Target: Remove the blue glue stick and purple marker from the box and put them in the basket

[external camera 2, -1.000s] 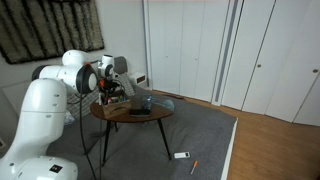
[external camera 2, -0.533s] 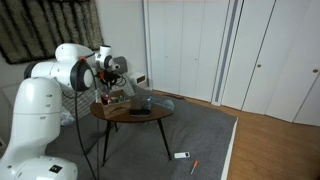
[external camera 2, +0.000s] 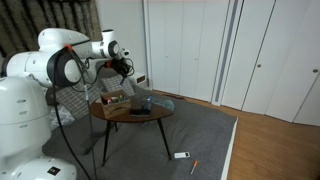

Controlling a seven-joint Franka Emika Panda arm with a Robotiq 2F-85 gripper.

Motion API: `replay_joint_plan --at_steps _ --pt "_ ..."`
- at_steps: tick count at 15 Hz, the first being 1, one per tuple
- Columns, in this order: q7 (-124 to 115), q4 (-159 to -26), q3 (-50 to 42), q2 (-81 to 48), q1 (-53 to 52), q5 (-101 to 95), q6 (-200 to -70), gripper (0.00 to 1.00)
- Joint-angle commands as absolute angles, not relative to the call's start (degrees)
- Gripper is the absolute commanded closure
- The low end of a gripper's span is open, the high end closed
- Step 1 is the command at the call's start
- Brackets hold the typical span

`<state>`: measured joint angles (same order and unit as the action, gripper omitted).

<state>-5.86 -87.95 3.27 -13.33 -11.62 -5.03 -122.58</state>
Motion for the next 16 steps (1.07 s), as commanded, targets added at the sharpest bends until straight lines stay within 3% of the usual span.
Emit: replay_joint_plan --at_steps 1,2,3,7,8,16 --pt "-14.49 -96.30 1.05 -8.08 -10.02 -12.26 -129.35 0.95" --pt "-17.69 -97.18 0.45 -7.92 -9.73 -14.45 -130.17 0.95" --pt "-12.08 -92.24 2.07 -10.62 -9.02 -10.66 -126.74 0.81" --pt "-15.57 -94.66 1.29 -9.91 -8.61 -12.96 -128.57 0.81" --pt "-15.79 -94.69 1.33 -9.89 -8.70 -12.98 -128.58 0.95" --pt "-41.07 -96.56 -4.97 -14.56 -10.36 -36.83 -135.86 0.95"
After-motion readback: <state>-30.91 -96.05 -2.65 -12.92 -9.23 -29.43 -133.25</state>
